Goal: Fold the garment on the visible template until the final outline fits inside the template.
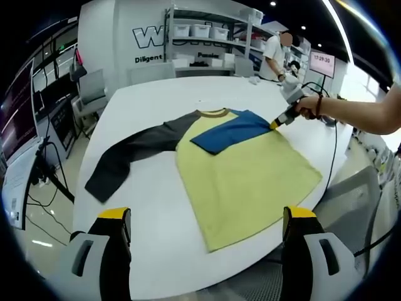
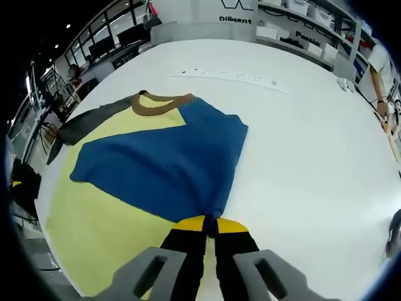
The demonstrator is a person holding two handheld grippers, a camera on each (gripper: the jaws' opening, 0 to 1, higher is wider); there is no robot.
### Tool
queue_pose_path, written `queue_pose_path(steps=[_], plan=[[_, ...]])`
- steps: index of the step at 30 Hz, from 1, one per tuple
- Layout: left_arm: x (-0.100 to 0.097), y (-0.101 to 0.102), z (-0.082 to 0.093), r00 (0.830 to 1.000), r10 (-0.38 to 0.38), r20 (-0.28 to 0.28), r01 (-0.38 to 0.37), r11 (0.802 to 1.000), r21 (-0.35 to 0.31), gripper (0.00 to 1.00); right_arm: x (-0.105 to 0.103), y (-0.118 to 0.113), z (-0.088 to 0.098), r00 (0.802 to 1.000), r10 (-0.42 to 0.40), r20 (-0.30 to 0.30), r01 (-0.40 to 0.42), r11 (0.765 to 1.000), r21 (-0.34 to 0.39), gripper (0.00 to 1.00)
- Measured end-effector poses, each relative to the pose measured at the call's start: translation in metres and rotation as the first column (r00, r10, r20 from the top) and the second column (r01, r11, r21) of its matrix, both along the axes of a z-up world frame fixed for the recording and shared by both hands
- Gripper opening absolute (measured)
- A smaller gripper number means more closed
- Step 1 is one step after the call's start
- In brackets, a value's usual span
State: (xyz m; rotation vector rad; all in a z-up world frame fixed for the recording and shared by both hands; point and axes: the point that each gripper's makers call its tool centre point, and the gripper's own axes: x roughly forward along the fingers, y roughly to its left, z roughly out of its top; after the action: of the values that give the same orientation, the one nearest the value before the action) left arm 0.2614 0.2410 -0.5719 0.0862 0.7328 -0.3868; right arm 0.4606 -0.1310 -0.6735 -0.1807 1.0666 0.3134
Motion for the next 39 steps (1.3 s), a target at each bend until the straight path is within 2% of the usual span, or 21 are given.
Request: queue_pose_path(steps=[11, 23, 32, 39], plan=[[0.002, -0.002, -0.002, 1.000, -0.006, -0.006, 0.006, 1.000, 0.001, 0.99, 0.003, -0.028, -0.002, 1.000, 0.006, -0.013, -0.007, 0.999, -0.047, 0.00], [0.017, -0.004, -0.004, 1.000, 0.028, 0.004, -0.027, 1.000, -0.015, 0.99, 0.004, -0.070, -0.002, 1.000, -0.019, -0.018, 0.018, 0.996, -0.083, 0.00], [0.021, -0.007, -0.004, 1.000, 0.026, -0.004, -0.026, 0.999, -0.024, 0.99, 0.006, -0.091, -0.004, 0.999, -0.048, -0.025, 0.046, 0.996, -0.074, 0.00], [0.022, -0.011, -0.003, 1.000, 0.022, -0.006, -0.022, 0.999, -0.030, 0.99, 0.007, -0.100, -0.004, 0.998, -0.065, -0.027, 0.063, 0.996, -0.059, 0.00]])
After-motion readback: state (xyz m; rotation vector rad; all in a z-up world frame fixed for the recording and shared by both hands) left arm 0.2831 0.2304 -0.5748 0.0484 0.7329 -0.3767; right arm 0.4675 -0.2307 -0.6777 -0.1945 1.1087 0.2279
